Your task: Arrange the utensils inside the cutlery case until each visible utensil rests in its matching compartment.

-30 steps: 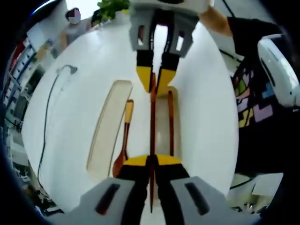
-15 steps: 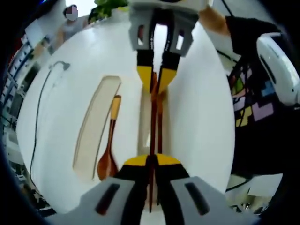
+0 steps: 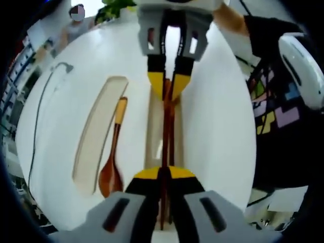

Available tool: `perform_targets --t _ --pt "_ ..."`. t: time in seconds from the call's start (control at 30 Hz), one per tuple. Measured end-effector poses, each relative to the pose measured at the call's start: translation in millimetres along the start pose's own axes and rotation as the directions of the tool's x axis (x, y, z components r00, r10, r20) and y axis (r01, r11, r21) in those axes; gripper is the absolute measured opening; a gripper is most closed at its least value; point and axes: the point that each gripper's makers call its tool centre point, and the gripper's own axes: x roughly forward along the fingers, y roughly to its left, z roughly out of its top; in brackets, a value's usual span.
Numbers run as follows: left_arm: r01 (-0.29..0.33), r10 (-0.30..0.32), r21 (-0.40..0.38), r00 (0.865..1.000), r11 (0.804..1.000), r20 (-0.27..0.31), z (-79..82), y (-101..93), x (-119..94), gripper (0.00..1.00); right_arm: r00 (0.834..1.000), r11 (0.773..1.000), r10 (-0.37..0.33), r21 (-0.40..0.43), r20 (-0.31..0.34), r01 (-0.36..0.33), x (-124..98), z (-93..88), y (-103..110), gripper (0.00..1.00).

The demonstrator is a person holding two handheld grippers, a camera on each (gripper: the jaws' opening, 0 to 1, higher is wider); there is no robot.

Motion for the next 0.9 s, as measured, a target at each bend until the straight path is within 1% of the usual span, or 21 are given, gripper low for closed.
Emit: perform_targets --t 0.23,0.37,0.43,0.47,0.5,0.53,0.63,0.67,0.73,0.8,0.9 --pt "0.003 -0.002 0.016 1.000 1.000 -0.011 -3.8 0.5 5 0.04 1.000 1.000 0.002 0.006 -0.013 -0.002 3 -5.5 -2 0.05" --pt "0.007 -0.006 0.046 1.000 0.999 -0.016 -7.0 0.0 8 0.04 1.000 1.000 0.003 0.006 -0.016 -0.003 5 -8.6 -2 0.06" --pt "0.034 -0.033 0.047 0.999 0.998 -0.027 -9.0 -4.3 8 0.05 1.000 1.000 0.005 0.010 -0.019 -0.005 5 -9.5 -2 0.07" --pt "0.044 -0.043 0.047 0.999 0.998 -0.026 -9.1 -6.1 8 0.07 1.000 1.000 0.004 0.007 -0.020 -0.003 4 -9.9 -2 0.07" --pt "0.034 -0.034 0.055 0.999 0.998 -0.012 -7.2 -5.7 7 0.10 1.000 1.000 0.000 0.006 -0.018 0.000 4 -9.7 -3 0.07" --pt "0.013 -0.013 0.046 1.000 0.999 0.003 -5.2 -3.4 7 0.11 1.000 1.000 -0.003 0.007 -0.014 0.003 2 -9.3 -4 0.07" --pt "0.013 -0.013 0.043 1.000 0.999 0.011 -5.4 -4.5 4 0.13 1.000 1.000 -0.005 0.011 0.000 0.005 -2 -8.3 -6 0.07" --pt "-0.003 0.002 0.046 1.000 0.999 0.025 -4.0 -1.8 2 0.13 1.000 1.000 -0.008 0.015 0.008 0.008 -4 -7.7 -8 0.07" --pt "-0.027 0.026 0.029 0.998 0.999 0.051 -1.8 4.1 -5 0.13 1.000 1.000 -0.014 0.023 0.018 0.014 -9 -7.4 -10 0.07" --pt "-0.061 0.059 0.018 0.993 0.998 0.102 3.9 12.1 -12 0.13 0.999 0.999 -0.034 0.028 0.036 0.033 -13 -5.8 -16 0.08" --pt "-0.116 0.114 0.008 0.984 0.993 0.135 3.1 26.8 -24 0.14 0.996 0.997 -0.061 0.043 0.064 0.058 -18 -2.6 -23 0.08"
